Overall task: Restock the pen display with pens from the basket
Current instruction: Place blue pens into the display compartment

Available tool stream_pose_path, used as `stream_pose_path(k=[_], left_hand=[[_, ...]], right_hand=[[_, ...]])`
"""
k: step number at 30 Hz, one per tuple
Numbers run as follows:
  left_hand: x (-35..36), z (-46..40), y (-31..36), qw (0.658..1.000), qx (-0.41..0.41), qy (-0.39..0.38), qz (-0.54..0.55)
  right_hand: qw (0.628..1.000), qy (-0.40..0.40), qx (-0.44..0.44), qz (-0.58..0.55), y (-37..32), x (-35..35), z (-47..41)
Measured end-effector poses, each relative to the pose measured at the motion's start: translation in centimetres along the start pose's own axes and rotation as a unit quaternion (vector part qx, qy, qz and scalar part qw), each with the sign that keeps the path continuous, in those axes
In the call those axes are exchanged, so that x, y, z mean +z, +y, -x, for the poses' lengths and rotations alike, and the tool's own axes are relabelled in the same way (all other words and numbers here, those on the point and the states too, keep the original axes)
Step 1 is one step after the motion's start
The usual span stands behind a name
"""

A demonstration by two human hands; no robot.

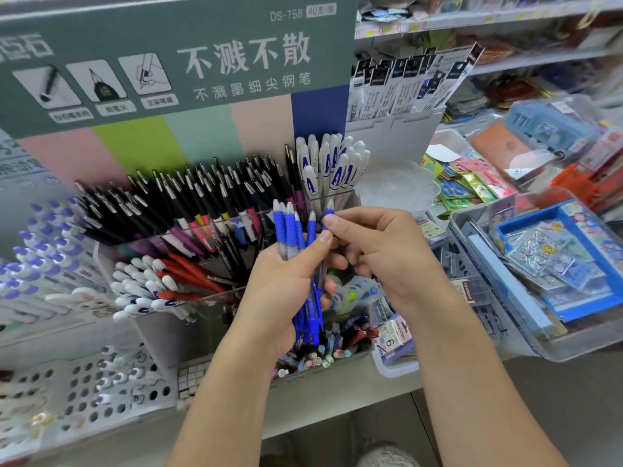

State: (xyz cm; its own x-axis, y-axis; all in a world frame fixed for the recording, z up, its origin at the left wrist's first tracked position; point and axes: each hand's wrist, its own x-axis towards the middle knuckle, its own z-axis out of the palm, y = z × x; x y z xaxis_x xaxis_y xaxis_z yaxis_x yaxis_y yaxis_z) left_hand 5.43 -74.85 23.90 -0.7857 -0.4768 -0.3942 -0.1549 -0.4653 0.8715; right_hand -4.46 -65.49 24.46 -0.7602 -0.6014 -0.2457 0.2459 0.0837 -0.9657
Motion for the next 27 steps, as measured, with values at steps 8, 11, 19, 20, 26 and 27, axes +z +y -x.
stream_pose_path(k=[8, 11, 19, 20, 26, 27], left_hand=[[0.3, -0.1, -0.2, 0.997, 0.002, 0.063, 0.038], [-0.6, -0.4, 0.0, 0.997, 0.005, 0.079, 0.027], [-0.3, -0.1, 0.4, 0.994, -0.004, 0.072, 0.082], [-0.3, -0.1, 0.5, 0.993, -0.007, 0.074, 0.091], [-1.0, 0.0, 0.6, 0.99, 0.006, 0.078, 0.116], [-1.0, 0.1, 0.7, 0.991, 0.011, 0.074, 0.113]], right_hand=[[0.982, 0.088, -0.049, -0.162, -1.0, -1.4, 0.1], [0.956, 0.192, -0.179, -0.129, -1.9, -3.1, -0.2], [0.882, 0.176, -0.27, 0.343, 2.8, -1.8, -1.4], [0.877, 0.159, -0.266, 0.366, 3.4, -1.6, -1.6], [0.841, 0.149, -0.245, 0.458, 3.5, -0.6, -1.7], [0.836, 0.15, -0.242, 0.468, 3.4, -0.6, -1.7]])
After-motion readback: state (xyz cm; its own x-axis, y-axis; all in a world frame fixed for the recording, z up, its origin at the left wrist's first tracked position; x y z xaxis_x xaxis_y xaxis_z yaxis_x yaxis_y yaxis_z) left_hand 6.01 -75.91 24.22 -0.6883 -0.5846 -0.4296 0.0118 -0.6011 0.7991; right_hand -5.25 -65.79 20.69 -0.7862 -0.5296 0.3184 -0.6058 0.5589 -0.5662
